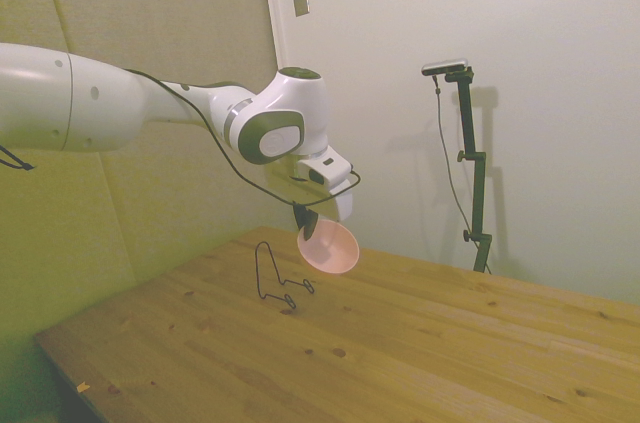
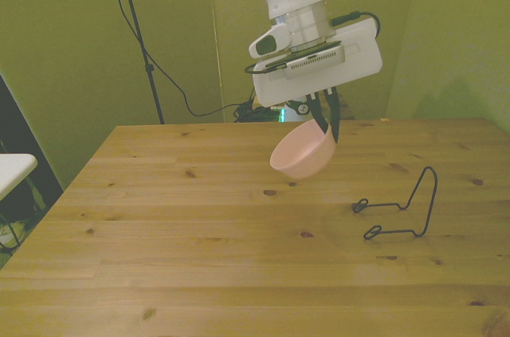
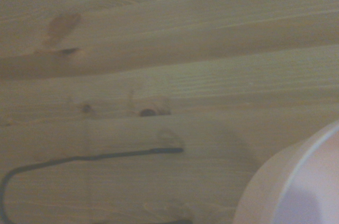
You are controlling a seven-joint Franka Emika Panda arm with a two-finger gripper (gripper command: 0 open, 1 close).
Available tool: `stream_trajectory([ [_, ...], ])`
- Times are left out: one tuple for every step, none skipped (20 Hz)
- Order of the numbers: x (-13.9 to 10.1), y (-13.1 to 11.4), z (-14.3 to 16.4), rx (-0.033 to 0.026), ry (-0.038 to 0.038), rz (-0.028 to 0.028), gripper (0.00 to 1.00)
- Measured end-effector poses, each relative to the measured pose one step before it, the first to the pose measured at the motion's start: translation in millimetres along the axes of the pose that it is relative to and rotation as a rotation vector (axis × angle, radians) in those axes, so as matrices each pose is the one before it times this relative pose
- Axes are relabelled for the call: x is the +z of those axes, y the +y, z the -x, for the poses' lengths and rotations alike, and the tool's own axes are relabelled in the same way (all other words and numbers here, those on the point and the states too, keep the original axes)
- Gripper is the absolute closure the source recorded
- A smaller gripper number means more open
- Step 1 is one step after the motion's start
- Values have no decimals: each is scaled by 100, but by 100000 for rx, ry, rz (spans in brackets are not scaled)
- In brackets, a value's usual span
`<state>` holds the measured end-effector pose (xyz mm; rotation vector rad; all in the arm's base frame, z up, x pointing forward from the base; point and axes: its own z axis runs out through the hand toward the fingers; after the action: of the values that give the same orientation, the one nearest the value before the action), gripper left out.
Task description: Load the bowl
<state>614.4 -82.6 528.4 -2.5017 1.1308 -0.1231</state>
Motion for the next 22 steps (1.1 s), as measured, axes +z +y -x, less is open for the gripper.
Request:
stream_trajectory([
  [-37,-650,306,-1541,-1852,-2300,100],
  [44,-591,289,-1522,-2279,-1935,100],
  [71,-612,261,-1410,-2653,-2042,100],
  [142,-567,181,-1660,-2771,-2180,100],
  [183,-616,94,-1574,-2603,-2183,100],
  [250,-612,45,-1798,-2653,-2337,100],
  [310,-559,-80,-1232,-1774,-1476,100],
  [1101,-1138,-619,-2486,-1462,-785,100],
  [-11,-55,-2,-322,-293,89,100],
  [95,50,-2,-715,-792,354,100],
  [204,193,-32,-790,-1163,512,100],
  [246,221,-128,-936,-1007,29,100],
  [304,268,-122,-1029,-1830,-884,100],
  [326,338,-212,-1092,-1625,-1348,100],
  [322,344,-237,-930,-1245,-1559,100],
  [329,268,-185,-1053,-1197,-1555,100],
  [385,198,-125,-707,-1426,-1546,100],
  [400,202,-34,-599,-1294,-1496,100],
  [493,302,1,-259,-1389,-1537,100],
  [588,465,34,-535,-1499,-1474,100],
  [622,550,32,-184,-1560,-1516,100],
  [600,537,11,-300,-1409,-1494,100],
])
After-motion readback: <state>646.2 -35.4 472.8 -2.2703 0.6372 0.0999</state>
